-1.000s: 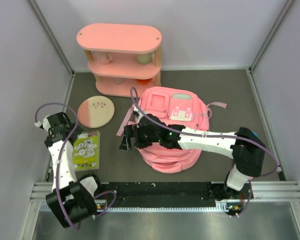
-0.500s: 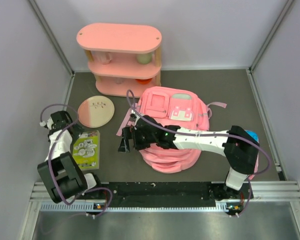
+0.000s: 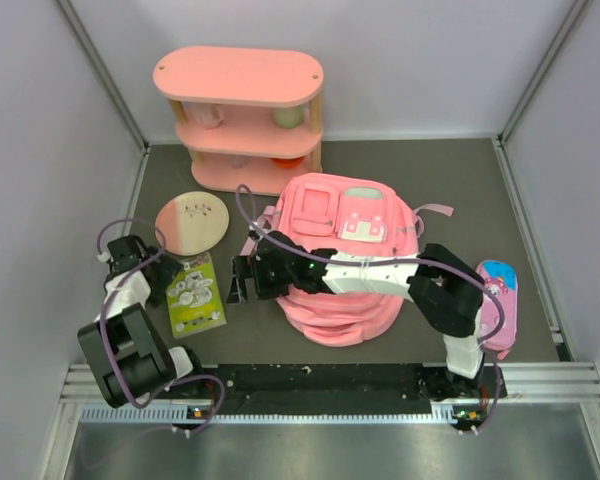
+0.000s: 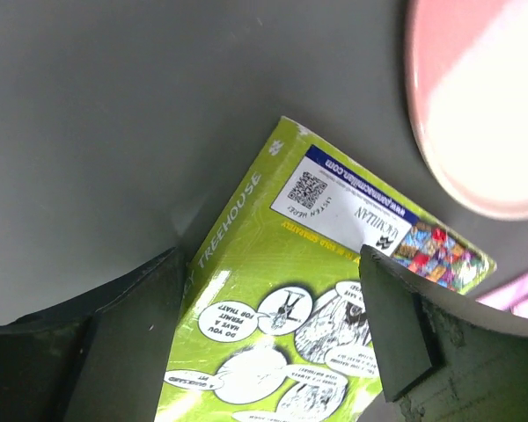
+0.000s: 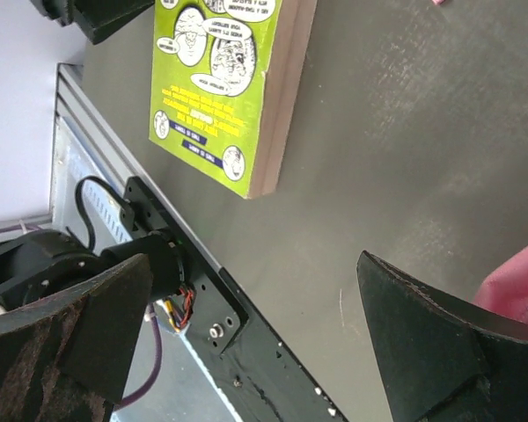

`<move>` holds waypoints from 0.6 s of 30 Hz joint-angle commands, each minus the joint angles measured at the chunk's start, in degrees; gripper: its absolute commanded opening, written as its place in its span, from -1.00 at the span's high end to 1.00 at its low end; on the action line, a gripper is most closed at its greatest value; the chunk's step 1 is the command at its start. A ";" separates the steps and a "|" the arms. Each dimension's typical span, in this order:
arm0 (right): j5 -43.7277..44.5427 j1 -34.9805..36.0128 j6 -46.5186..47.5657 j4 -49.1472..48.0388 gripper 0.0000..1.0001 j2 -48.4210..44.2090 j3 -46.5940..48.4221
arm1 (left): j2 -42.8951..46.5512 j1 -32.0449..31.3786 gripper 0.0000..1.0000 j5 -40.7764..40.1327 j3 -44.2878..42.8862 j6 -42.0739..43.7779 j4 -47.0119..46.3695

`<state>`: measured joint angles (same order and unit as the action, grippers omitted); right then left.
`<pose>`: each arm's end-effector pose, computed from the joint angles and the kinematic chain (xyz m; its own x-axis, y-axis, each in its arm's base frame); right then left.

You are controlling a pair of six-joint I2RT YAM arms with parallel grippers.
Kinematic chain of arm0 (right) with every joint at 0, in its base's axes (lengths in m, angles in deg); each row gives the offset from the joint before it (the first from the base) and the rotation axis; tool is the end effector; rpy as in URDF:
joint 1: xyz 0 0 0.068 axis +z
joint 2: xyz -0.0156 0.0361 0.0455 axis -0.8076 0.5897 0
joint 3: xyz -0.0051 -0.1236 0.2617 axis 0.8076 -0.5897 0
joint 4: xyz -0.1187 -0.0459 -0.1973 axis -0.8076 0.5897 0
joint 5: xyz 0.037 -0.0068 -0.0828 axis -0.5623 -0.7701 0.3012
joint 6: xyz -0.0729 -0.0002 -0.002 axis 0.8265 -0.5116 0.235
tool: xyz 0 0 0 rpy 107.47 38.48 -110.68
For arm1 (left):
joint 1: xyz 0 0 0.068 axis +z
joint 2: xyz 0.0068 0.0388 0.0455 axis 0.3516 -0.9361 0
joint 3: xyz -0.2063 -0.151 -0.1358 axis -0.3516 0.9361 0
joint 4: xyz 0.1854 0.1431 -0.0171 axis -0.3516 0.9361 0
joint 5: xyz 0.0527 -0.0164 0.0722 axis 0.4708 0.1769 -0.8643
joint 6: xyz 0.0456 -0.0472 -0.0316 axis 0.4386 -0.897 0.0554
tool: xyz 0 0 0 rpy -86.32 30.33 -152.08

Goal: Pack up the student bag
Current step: Pick up the book from the center of the board.

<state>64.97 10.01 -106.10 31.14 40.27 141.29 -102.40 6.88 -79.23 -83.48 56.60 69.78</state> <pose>0.1794 0.3915 0.2306 -0.8857 -0.1415 -0.4422 -0.4301 0.6088 0.6666 0.1945 0.0958 0.1798 -0.4028 -0.8223 -0.4019 -0.7680 0.5425 -0.3404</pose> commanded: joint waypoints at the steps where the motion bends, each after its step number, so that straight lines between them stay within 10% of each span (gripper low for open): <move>1: -1.54 -0.33 -0.53 -2.03 -0.98 3.24 3.88 | 4.85 -0.66 -0.66 11.89 4.83 1.33 4.64; 18: 1.88 -2.44 7.73 8.42 -0.82 14.67 15.92 | 12.87 -3.12 -0.58 20.17 9.06 1.24 4.38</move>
<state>63.61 8.48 -103.35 34.27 52.99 153.90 -89.57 4.25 -61.37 -74.78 58.04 74.41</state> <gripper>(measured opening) 0.955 0.795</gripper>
